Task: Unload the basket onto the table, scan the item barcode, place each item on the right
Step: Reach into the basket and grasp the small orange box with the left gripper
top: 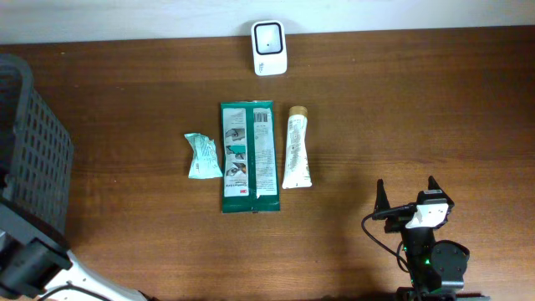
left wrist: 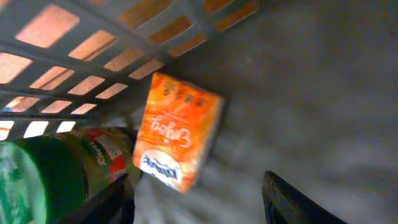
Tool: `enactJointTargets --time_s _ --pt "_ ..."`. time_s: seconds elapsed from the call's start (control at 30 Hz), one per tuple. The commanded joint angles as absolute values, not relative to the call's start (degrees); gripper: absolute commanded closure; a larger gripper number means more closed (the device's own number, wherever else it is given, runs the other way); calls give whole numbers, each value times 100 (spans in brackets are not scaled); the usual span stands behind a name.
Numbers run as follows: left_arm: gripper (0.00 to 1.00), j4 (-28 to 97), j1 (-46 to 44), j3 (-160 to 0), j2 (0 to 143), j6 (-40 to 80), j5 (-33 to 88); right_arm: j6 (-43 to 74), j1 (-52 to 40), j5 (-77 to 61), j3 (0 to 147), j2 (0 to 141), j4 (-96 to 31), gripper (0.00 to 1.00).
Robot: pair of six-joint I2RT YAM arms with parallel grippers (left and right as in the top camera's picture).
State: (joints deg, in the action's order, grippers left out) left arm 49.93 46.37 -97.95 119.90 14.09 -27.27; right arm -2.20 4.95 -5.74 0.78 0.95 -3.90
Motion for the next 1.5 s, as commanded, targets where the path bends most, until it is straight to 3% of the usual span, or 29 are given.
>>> enactJointTargets --time_s 0.0,0.53,0.63,0.73,0.8,1.07,1.47 --pt "38 4921 4770 -9745 12307 1288 -2853 -257 528 -644 32 84 -392 2" --pt "48 4589 4945 -9644 12884 1188 -2853 -257 528 -646 32 84 -392 1" --pt "58 4633 4956 -9644 12936 1188 -2840 -257 528 -644 32 84 -392 2" --pt "80 4687 4956 -9644 12938 1188 -2834 -257 528 -644 32 84 -392 2" --pt "100 4766 4956 -9647 12938 1188 -2832 -257 528 -644 32 84 -392 2" --pt "100 5142 4893 -9727 12676 1190 -2327 -257 528 -644 32 84 -392 2" --pt "100 4980 4392 -10254 10794 1258 -1415 -257 528 -644 32 84 -392 2"
